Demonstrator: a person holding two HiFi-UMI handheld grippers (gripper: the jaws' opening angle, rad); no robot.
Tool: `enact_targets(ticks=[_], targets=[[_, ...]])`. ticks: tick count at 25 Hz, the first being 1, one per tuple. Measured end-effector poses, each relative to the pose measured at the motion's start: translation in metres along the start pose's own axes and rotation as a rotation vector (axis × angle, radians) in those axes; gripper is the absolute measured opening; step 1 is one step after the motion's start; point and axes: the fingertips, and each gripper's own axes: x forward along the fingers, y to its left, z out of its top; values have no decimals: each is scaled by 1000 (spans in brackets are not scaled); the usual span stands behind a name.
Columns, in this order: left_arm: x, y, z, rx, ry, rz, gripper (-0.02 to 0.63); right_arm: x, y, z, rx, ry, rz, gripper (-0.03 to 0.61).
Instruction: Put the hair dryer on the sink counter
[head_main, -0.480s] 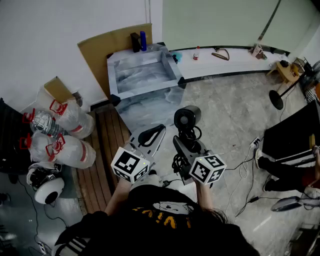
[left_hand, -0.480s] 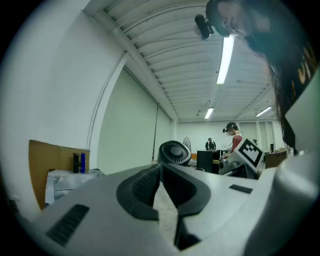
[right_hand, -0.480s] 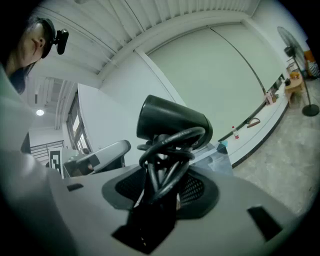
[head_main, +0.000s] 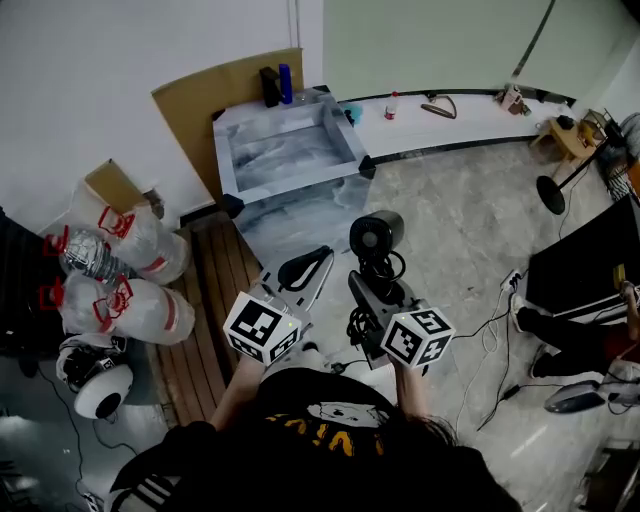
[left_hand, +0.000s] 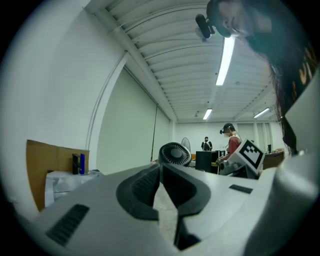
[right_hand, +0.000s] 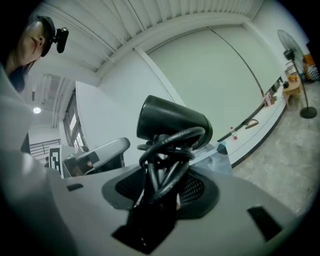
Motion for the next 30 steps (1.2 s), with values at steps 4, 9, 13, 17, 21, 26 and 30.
enact_targets(ticks=[4, 9, 13, 17, 21, 26, 30], targets=[[-5, 16, 2, 6, -6, -10, 25, 16, 5, 0, -6, 1, -11, 177], [-16, 35, 1, 16, -2, -32, 25, 36, 15, -1, -14, -3, -23, 176], [-25, 51, -4, 11, 1, -22, 23, 47, 18, -1, -28, 1, -38, 177], [-28, 55, -7, -5, 0, -21, 25, 50, 19, -3, -22, 9, -48, 178], [-24, 60, -7, -18, -8, -34, 23, 58, 16, -1, -13, 13, -59, 178], [-15, 71, -9, -37, -9, -38, 25, 66, 10, 7, -11, 18, -70, 177], [-4, 85, -15, -50, -1, -33, 23, 76, -3, 12, -10, 24, -81, 177]])
